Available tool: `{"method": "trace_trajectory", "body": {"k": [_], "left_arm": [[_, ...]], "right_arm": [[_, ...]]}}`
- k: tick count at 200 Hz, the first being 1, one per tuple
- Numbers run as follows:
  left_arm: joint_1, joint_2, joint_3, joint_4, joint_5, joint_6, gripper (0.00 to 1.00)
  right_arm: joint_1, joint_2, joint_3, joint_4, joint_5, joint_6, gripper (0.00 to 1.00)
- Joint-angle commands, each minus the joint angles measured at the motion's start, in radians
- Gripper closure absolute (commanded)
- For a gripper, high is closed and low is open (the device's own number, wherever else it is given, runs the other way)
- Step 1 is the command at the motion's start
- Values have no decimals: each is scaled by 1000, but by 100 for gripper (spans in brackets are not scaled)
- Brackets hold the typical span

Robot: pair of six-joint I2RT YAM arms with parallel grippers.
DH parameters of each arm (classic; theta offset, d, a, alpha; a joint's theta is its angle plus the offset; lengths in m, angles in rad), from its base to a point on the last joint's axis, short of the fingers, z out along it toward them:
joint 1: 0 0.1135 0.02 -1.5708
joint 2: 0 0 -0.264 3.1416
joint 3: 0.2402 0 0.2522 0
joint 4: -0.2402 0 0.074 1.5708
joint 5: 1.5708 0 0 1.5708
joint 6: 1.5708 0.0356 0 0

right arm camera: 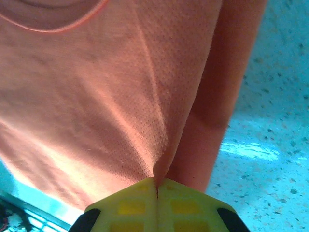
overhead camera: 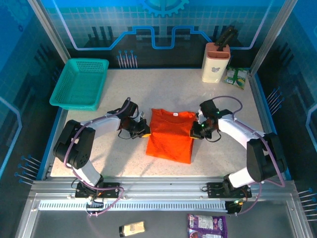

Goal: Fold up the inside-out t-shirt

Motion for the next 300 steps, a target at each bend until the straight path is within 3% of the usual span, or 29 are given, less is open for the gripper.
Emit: {"method": "trace_trajectory", "body": {"k": [1,30,53,72,102,146,212,255,300], "left_arm": [[-2,43,-29,-6,42,14,100],[-2,85,-36,10,40,14,92],[-1,39,-35,-9,28,18,84],[-1,-7,-20,-47,10,24,78],[-2,-76,24,-142,-29,48,75],[-70,-73,130,-204,-34,53,84],[-240,258,422,-162,-33,10,95],[-252,355,475,-202,-89,21,97],[-253,373,469,-214,-97,26,98]], "right_arm": [[-19,56,-82,6,40,18,100],[-28,132,-96,80,47,30,100],[-22,97,-80,50,64,42,95],[-18,25,-64,-14,80,46,81],[3,-112,-43,-149,118,53,70],[98,-191,-93,-191,44,100,67],[245,-151,-160,-155,113,171,73],[260,-206,-205,-157,148,205,76],[262,-180,-247,-52,79,210,76]]}}
